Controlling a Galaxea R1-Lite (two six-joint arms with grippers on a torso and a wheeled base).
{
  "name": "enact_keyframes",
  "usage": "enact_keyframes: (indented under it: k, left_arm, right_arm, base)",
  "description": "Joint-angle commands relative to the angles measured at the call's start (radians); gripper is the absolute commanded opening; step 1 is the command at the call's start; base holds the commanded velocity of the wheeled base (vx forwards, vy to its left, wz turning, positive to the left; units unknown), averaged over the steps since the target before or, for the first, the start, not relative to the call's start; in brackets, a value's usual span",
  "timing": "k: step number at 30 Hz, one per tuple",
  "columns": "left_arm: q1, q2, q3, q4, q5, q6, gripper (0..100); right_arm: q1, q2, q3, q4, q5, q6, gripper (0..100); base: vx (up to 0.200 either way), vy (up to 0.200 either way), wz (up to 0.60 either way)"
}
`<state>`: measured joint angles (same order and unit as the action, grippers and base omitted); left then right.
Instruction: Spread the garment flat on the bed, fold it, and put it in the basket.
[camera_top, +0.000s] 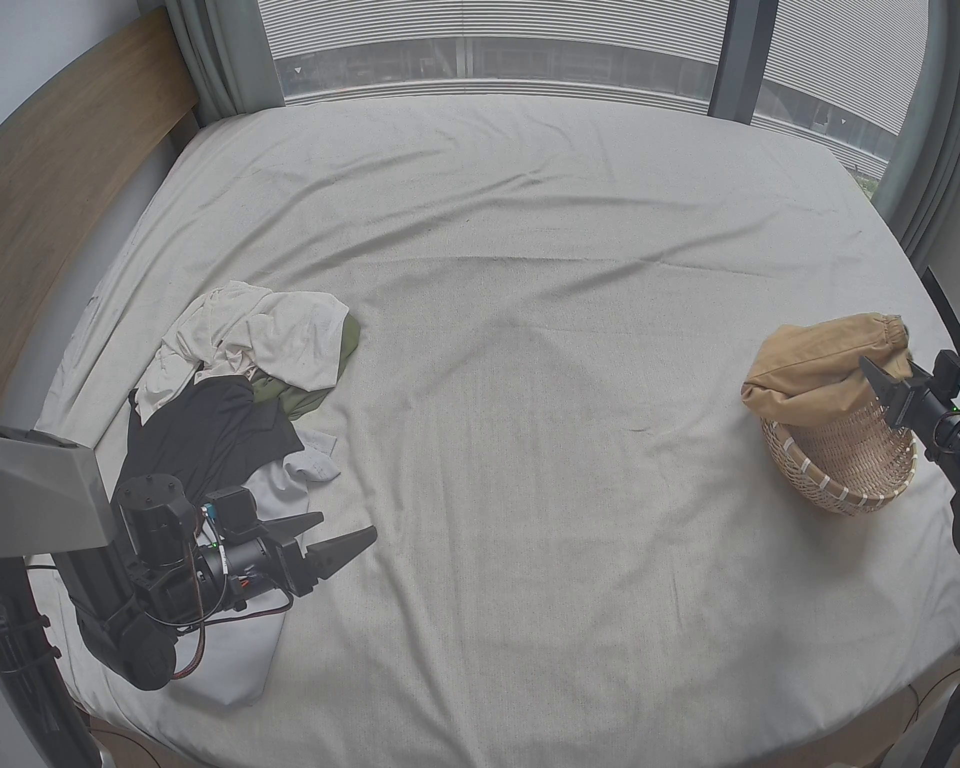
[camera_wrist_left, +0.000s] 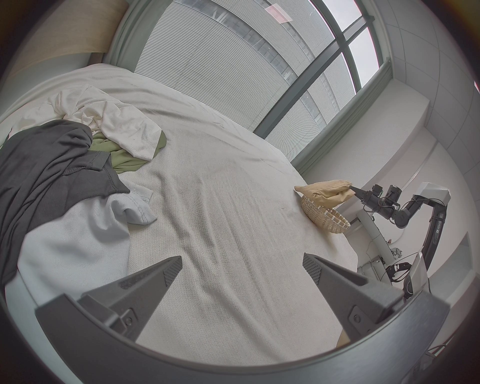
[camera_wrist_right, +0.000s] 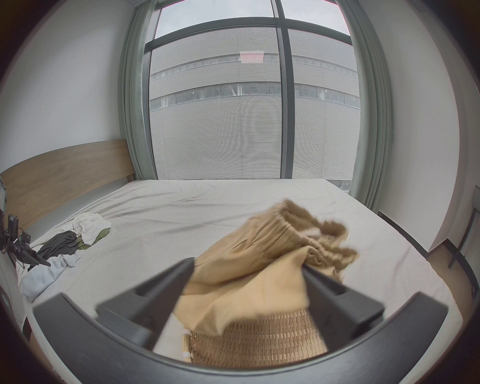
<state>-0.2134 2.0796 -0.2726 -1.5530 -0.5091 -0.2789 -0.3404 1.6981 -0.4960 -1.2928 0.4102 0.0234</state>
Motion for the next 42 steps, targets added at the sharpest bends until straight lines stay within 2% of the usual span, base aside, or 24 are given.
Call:
enact_keyframes:
  k: [1, 11, 18, 19, 20, 21, 23, 24, 26, 32, 38, 42]
  left_arm:
    - [0.0, 0.002, 0.0, -0.004, 0.0, 0.0, 100]
    - [0.0, 0.001, -0.002, -0.004, 0.0, 0.0, 100]
    - [-0.004, -0.016, 0.001, -0.004, 0.0, 0.0, 100]
    - [-0.004, -0.016, 0.001, -0.004, 0.0, 0.0, 100]
    - [-0.004, -0.024, 0.001, -0.004, 0.0, 0.0, 100]
    - [-0.004, -0.024, 0.001, -0.004, 0.0, 0.0, 100]
    - [0.0, -0.032, 0.0, -0.004, 0.0, 0.0, 100]
    - [0.0, -0.032, 0.0, -0.004, 0.0, 0.0, 100]
    - [0.003, -0.065, 0.0, -0.004, 0.0, -0.002, 100]
    - [-0.001, -0.128, 0.01, -0.004, 0.0, -0.003, 100]
    - [0.005, -0.311, 0.096, -0.002, 0.001, -0.04, 100]
    - [0.006, -0.438, 0.174, -0.001, 0.004, -0.069, 100]
  right_arm:
    - [0.0, -0.043, -0.001, 0.004, 0.004, 0.001, 100]
    - [0.023, -0.146, -0.006, 0.099, 0.005, 0.001, 100]
    - [0.232, -0.13, 0.074, 0.095, 0.041, 0.01, 100]
    - [0.232, -0.13, 0.074, 0.095, 0.041, 0.01, 100]
    - [0.282, -0.11, 0.096, 0.09, 0.041, 0.012, 100]
    - [0.282, -0.11, 0.096, 0.09, 0.041, 0.012, 100]
    - [0.35, -0.086, 0.119, 0.086, 0.038, 0.012, 100]
    - [0.35, -0.086, 0.119, 0.086, 0.038, 0.012, 100]
    - [0.406, -0.086, 0.142, 0.079, 0.036, 0.013, 100]
    - [0.449, -0.095, 0.185, 0.078, 0.044, 0.009, 100]
    - [0.509, -0.199, 0.243, 0.086, 0.067, 0.012, 100]
    - [0.514, -0.268, 0.277, 0.096, 0.07, 0.013, 100]
  base:
    - [0.0, 0.0, 0.0]
    - [0.0, 0.0, 0.0]
    - [0.0, 0.0, 0.0]
    - [0.0, 0.0, 0.0]
    - [0.0, 0.0, 0.0]
    - [0.0, 0.0, 0.0]
    - [0.0, 0.0, 0.0]
    - [0.0, 0.0, 0.0]
    - [0.0, 0.0, 0.0]
    - [0.0, 0.0, 0.0]
    - [0.0, 0.0, 0.0]
    - [0.0, 0.0, 0.0]
